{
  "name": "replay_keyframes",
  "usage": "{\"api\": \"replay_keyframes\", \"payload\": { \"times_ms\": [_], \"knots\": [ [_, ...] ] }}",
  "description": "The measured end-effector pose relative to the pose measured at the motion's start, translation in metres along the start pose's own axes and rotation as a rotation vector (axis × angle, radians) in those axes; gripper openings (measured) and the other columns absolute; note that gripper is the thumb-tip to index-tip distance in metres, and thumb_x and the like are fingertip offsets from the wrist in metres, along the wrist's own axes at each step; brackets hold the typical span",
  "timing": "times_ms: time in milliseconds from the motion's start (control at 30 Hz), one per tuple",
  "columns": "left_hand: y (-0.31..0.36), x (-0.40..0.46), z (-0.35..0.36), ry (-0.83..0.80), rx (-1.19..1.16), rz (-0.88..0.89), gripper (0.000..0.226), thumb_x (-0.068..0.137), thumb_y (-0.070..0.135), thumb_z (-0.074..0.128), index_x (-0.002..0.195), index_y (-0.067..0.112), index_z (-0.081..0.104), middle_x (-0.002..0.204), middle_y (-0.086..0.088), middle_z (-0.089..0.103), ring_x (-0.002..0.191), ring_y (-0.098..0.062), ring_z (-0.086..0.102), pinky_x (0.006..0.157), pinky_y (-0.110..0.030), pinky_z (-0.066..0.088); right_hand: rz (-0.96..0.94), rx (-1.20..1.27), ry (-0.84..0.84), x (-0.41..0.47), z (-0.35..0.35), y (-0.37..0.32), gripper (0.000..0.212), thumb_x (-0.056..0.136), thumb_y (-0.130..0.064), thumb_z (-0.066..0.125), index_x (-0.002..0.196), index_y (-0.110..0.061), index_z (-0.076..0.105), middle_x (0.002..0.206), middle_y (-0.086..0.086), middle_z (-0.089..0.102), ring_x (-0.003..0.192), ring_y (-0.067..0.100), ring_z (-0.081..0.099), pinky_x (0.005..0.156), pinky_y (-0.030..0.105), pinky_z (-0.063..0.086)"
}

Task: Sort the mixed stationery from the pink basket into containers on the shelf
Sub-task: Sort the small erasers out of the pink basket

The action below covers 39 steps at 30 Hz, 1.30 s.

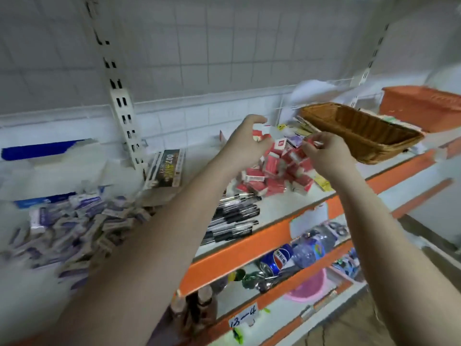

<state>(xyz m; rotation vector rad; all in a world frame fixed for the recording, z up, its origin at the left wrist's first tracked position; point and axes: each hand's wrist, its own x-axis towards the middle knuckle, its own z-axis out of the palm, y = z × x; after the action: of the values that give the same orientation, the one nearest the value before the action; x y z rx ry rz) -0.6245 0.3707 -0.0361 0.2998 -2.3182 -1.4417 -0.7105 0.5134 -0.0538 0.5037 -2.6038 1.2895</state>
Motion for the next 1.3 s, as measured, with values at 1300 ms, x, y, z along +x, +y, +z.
{"api": "replay_keyframes", "payload": {
  "times_ms": [1300],
  "knots": [
    [-0.044,-0.446,-0.403,0.909,0.71,-0.545,0.024,0.094,0.014,0.049,0.114,0.016,0.063,0.105,0.002,0.061,0.091,-0.013,0.055,0.075,-0.02,0.037,-0.824,0.173,-0.554,-0.331,0.191,-0.352,0.025,0.093,-0.021,0.051,0.112,-0.014,0.065,0.107,0.006,0.067,0.096,0.021,0.06,0.083,0.03,0.045]
  ]
}}
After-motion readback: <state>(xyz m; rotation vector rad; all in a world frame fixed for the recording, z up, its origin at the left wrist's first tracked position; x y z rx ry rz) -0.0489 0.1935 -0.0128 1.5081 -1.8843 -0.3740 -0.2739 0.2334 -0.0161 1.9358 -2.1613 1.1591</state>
